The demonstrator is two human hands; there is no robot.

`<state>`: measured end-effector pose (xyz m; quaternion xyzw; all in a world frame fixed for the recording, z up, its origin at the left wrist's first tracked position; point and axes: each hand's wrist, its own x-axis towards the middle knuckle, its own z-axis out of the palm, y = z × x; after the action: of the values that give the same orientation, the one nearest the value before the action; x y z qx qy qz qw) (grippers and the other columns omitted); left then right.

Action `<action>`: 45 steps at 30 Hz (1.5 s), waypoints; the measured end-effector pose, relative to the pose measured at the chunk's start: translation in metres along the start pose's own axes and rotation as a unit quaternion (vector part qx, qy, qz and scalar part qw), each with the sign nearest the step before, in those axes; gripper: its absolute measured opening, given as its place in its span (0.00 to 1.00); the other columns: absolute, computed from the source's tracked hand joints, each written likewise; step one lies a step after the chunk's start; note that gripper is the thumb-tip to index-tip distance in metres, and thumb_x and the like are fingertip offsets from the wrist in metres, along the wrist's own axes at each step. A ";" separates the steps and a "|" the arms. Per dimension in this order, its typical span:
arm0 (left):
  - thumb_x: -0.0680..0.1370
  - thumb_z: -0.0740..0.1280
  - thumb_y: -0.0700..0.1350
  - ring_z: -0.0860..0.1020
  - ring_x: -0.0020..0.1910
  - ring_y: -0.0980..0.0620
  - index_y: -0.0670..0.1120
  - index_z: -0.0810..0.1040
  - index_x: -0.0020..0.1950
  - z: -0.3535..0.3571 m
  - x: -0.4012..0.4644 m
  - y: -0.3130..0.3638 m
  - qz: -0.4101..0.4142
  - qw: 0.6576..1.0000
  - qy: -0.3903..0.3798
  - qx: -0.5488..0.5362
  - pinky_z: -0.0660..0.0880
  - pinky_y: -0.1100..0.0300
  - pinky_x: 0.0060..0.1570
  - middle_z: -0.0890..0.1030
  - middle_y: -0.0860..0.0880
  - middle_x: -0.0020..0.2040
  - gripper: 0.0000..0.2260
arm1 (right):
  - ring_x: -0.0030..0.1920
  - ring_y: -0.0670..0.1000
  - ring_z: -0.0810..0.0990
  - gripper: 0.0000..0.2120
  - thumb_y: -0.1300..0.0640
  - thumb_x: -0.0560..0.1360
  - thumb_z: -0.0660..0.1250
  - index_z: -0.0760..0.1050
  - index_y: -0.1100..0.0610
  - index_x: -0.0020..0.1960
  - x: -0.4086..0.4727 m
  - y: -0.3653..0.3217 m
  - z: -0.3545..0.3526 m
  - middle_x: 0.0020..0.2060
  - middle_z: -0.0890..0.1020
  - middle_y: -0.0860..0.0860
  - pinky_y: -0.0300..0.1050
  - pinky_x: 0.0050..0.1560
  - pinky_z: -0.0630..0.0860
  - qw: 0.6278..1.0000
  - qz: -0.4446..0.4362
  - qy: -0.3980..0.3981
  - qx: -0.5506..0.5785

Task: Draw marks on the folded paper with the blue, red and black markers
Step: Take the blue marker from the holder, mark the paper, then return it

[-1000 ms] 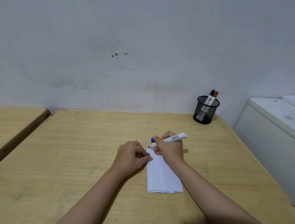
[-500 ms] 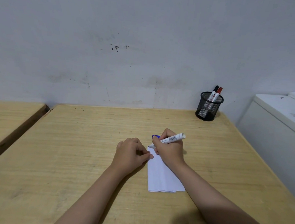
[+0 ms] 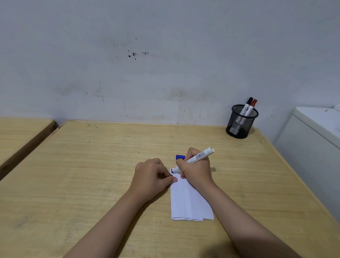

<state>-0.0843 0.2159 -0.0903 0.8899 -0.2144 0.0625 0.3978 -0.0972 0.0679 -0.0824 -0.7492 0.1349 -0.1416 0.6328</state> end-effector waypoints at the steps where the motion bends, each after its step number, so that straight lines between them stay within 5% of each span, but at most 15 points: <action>1: 0.65 0.75 0.52 0.77 0.38 0.55 0.51 0.83 0.33 0.000 0.001 -0.001 0.001 1.000 -0.001 0.001 0.73 0.45 0.49 0.80 0.52 0.36 0.06 | 0.23 0.51 0.77 0.16 0.65 0.65 0.69 0.63 0.56 0.28 0.000 0.000 0.000 0.22 0.72 0.50 0.44 0.28 0.72 1.000 -0.001 0.003 -0.002; 7: 0.65 0.75 0.52 0.77 0.39 0.56 0.51 0.81 0.32 0.001 0.001 -0.003 0.000 1.000 -0.006 0.007 0.73 0.46 0.50 0.79 0.53 0.36 0.07 | 0.23 0.48 0.77 0.13 0.64 0.71 0.70 0.67 0.59 0.33 -0.002 -0.003 -0.004 0.25 0.78 0.55 0.42 0.25 0.75 0.991 0.004 0.083 0.108; 12: 0.66 0.70 0.52 0.78 0.38 0.55 0.48 0.76 0.30 -0.001 0.009 -0.001 -0.018 1.000 -0.010 -0.008 0.76 0.49 0.45 0.79 0.52 0.35 0.10 | 0.25 0.46 0.80 0.13 0.59 0.71 0.73 0.68 0.57 0.36 0.003 -0.005 -0.013 0.25 0.81 0.51 0.46 0.36 0.80 0.964 0.019 0.161 0.213; 17: 0.72 0.67 0.47 0.76 0.43 0.53 0.49 0.75 0.41 0.006 0.038 0.020 0.003 0.999 0.028 -0.031 0.76 0.53 0.44 0.78 0.51 0.43 0.03 | 0.28 0.45 0.80 0.09 0.57 0.70 0.74 0.74 0.58 0.41 0.000 -0.012 -0.021 0.33 0.82 0.54 0.41 0.32 0.76 0.958 -0.009 0.171 0.230; 21: 0.73 0.65 0.43 0.75 0.54 0.49 0.51 0.74 0.61 0.015 0.069 0.029 0.040 0.990 -0.086 0.101 0.74 0.52 0.50 0.77 0.50 0.56 0.17 | 0.32 0.49 0.79 0.06 0.55 0.70 0.74 0.77 0.54 0.40 -0.007 -0.017 -0.028 0.31 0.82 0.50 0.44 0.31 0.73 0.964 -0.042 0.160 0.206; 26: 0.73 0.62 0.40 0.75 0.56 0.48 0.53 0.77 0.60 0.021 0.084 0.035 0.087 0.955 -0.134 0.252 0.64 0.55 0.49 0.80 0.51 0.54 0.18 | 0.34 0.52 0.79 0.05 0.58 0.69 0.74 0.78 0.56 0.39 -0.021 -0.026 -0.047 0.34 0.82 0.51 0.47 0.34 0.76 0.970 -0.107 0.137 0.167; 28: 0.73 0.64 0.43 0.79 0.50 0.50 0.52 0.80 0.55 0.016 0.081 0.037 0.065 0.980 -0.092 0.164 0.71 0.56 0.49 0.81 0.51 0.50 0.12 | 0.34 0.49 0.79 0.05 0.60 0.70 0.74 0.78 0.57 0.40 -0.029 -0.027 -0.054 0.34 0.81 0.51 0.49 0.35 0.76 0.971 -0.135 0.124 0.154; 30: 0.72 0.68 0.41 0.81 0.44 0.51 0.48 0.82 0.49 0.007 0.075 0.047 -0.006 0.998 -0.046 -0.035 0.75 0.58 0.46 0.83 0.48 0.45 0.08 | 0.34 0.48 0.79 0.04 0.60 0.70 0.74 0.78 0.57 0.41 -0.035 -0.027 -0.060 0.33 0.81 0.49 0.50 0.35 0.77 0.972 -0.158 0.107 0.140; 35: 0.73 0.70 0.39 0.82 0.42 0.53 0.44 0.82 0.49 -0.020 0.053 0.075 -0.149 0.891 -0.047 -0.426 0.72 0.61 0.45 0.84 0.47 0.44 0.06 | 0.38 0.46 0.81 0.04 0.56 0.69 0.71 0.80 0.56 0.42 -0.052 -0.033 -0.063 0.35 0.83 0.47 0.59 0.40 0.80 0.973 -0.173 0.082 0.128; 39: 0.74 0.68 0.38 0.83 0.37 0.57 0.44 0.80 0.51 -0.031 0.036 0.087 -0.191 0.836 -0.068 -0.511 0.72 0.59 0.45 0.84 0.47 0.44 0.07 | 0.35 0.46 0.79 0.03 0.57 0.69 0.72 0.80 0.56 0.42 -0.064 -0.038 -0.058 0.34 0.83 0.47 0.48 0.35 0.76 0.969 -0.194 0.080 0.133; 45: 0.73 0.69 0.38 0.82 0.38 0.55 0.44 0.79 0.51 -0.042 0.013 0.099 -0.199 0.821 -0.088 -0.528 0.74 0.58 0.47 0.84 0.48 0.43 0.07 | 0.40 0.45 0.81 0.05 0.63 0.70 0.73 0.82 0.55 0.44 -0.081 -0.050 -0.054 0.39 0.85 0.49 0.35 0.39 0.75 0.968 -0.200 0.051 0.143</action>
<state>-0.1129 0.1835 0.0092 0.5689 -0.0671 -0.2193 0.7898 -0.1920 0.0575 -0.0280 -0.6543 -0.0076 -0.3208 0.6848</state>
